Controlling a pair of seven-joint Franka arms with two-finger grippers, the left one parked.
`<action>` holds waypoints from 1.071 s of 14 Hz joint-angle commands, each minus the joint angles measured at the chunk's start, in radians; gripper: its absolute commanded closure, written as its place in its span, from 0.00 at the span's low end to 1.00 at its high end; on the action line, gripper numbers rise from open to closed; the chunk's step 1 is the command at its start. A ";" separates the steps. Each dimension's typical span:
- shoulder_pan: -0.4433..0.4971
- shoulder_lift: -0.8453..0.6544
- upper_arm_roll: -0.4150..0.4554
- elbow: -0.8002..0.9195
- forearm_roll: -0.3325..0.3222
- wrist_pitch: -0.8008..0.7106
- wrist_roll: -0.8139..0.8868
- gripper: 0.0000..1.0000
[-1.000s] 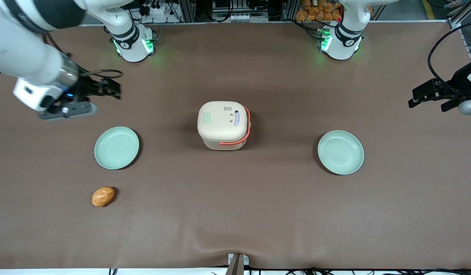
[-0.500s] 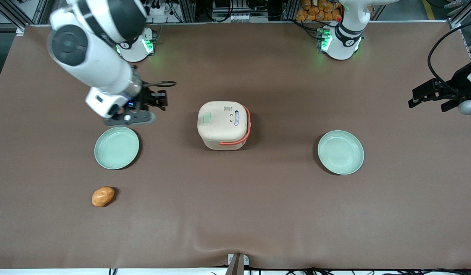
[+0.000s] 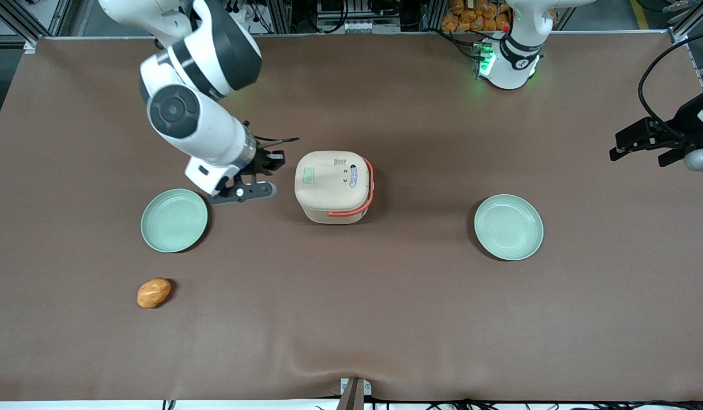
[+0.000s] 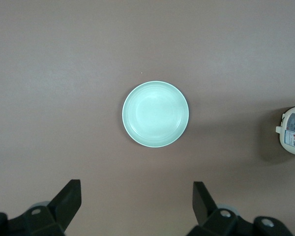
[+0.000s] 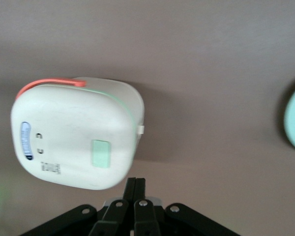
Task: Press rice cooker button with right arm
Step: 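Move the right gripper toward the white rice cooker's button, then push the closed right gripper against the rice cooker's button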
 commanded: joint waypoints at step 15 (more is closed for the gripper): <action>0.107 0.153 -0.006 0.003 0.034 0.073 0.019 1.00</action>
